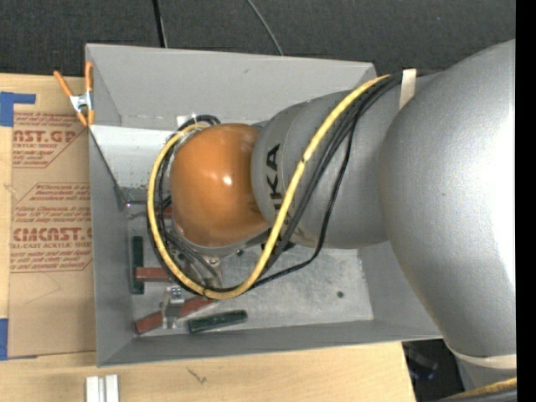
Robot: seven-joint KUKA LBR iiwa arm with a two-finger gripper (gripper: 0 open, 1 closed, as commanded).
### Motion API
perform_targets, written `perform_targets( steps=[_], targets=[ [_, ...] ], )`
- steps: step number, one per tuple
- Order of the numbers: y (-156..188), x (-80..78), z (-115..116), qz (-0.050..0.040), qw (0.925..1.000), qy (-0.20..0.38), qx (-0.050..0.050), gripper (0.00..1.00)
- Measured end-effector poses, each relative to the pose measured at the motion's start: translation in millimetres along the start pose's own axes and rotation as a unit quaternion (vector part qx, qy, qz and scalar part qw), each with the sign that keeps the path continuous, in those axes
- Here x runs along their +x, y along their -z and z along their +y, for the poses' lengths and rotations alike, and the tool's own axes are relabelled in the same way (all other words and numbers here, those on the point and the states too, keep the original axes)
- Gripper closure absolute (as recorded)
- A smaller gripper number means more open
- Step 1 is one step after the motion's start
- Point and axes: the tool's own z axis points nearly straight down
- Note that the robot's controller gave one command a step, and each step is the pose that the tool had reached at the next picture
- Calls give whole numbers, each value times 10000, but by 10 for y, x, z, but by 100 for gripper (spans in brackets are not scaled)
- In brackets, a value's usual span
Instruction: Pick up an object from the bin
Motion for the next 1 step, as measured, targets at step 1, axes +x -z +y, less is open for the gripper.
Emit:
perform_targets(
  steps=[1],
  targets=[
    [42,-24,-12,-36,10000,-14,-9,0]
  ],
)
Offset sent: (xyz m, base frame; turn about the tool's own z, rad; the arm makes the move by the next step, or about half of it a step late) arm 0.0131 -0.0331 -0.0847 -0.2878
